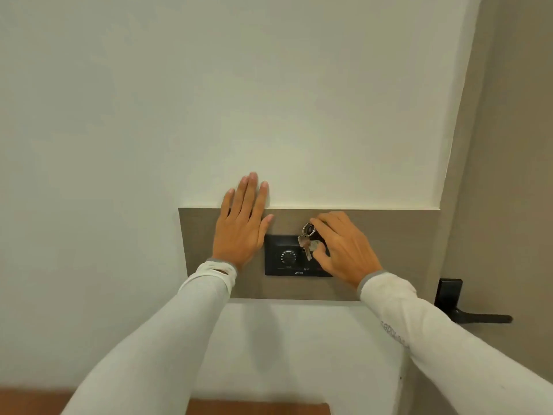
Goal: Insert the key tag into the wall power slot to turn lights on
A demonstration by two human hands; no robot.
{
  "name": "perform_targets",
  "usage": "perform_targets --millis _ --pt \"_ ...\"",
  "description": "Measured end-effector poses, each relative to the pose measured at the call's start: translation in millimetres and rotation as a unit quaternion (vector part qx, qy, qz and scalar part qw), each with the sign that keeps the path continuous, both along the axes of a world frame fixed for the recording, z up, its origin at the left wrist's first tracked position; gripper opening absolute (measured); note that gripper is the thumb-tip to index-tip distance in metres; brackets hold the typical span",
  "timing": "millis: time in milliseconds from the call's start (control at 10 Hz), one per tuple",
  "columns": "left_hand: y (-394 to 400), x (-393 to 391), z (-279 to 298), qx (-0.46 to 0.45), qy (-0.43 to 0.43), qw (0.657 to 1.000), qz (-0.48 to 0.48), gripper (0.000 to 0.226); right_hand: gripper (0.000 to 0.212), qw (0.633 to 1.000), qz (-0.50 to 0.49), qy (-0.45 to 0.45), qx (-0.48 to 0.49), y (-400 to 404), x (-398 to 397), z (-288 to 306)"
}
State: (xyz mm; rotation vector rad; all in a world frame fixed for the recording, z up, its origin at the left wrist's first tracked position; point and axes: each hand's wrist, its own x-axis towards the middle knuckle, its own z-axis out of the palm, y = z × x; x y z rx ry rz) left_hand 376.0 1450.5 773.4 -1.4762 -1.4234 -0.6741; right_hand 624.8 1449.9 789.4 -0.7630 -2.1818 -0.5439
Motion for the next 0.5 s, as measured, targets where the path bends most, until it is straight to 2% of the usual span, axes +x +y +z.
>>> perform_targets --millis 300,500 --pt "-26 5 -6 -0.028 -0.011 0.999 0.017 0.066 0.061 0.994 -0.067 -0.086 -0.029 -14 6 5" --pt "-91 14 16 -0.01 -0.009 0.999 0.045 0.068 0.072 0.992 -0.095 -0.079 -0.013 -35 9 34"
